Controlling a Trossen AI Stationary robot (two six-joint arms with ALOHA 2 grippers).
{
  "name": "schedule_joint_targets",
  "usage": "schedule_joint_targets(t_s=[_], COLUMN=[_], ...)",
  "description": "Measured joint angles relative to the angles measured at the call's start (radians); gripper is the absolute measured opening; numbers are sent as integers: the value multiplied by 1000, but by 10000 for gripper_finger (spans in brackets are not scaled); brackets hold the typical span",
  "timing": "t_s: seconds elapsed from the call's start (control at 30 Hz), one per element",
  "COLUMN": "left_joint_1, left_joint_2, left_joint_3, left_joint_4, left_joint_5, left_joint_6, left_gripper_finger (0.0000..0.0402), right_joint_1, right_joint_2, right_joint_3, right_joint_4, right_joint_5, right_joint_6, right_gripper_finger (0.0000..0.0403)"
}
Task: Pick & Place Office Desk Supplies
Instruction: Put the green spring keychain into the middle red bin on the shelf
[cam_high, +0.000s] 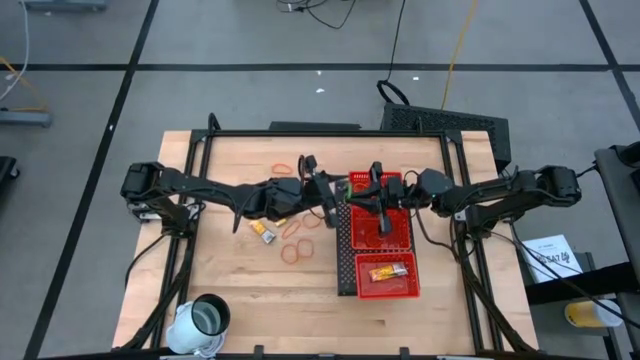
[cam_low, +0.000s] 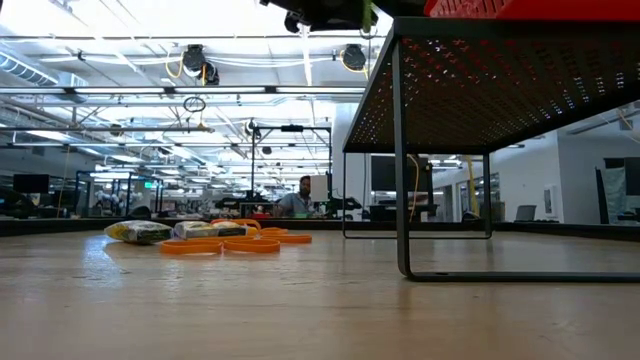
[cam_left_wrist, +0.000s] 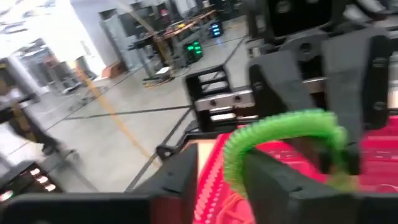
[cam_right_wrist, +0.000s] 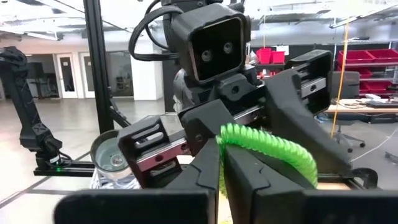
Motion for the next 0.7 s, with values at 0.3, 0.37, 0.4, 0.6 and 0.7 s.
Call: schedule_joint_targets(t_s=[0.3, 0.37, 0.4, 0.6, 0.7], left_joint_1=[-34, -38, -37, -35, -27], left_joint_2=[-74, -97, -111, -172, -195], left_joint_3=[-1, -1, -1, -1, -3], left_joint_4=[-100, -130, -151, -266, -278], left_joint_5=[-78, -71, -64, -13, 8], left_joint_6=[-36, -66, -78, -119, -155], left_gripper_finger=[250, 263, 269, 289, 286], right_joint_1=[0, 0, 0, 3, 21], right_joint_2=[-117, -154, -178, -298, -355], right_joint_3=[0, 1, 1, 1, 1], right_joint_4=[-165, -210, -251, -410, -484], right_joint_5=[-4, -4, -4, -35, -135], right_joint_6=[-52, -52, -52, -59, -59], right_gripper_finger=[2, 2, 1, 1, 1])
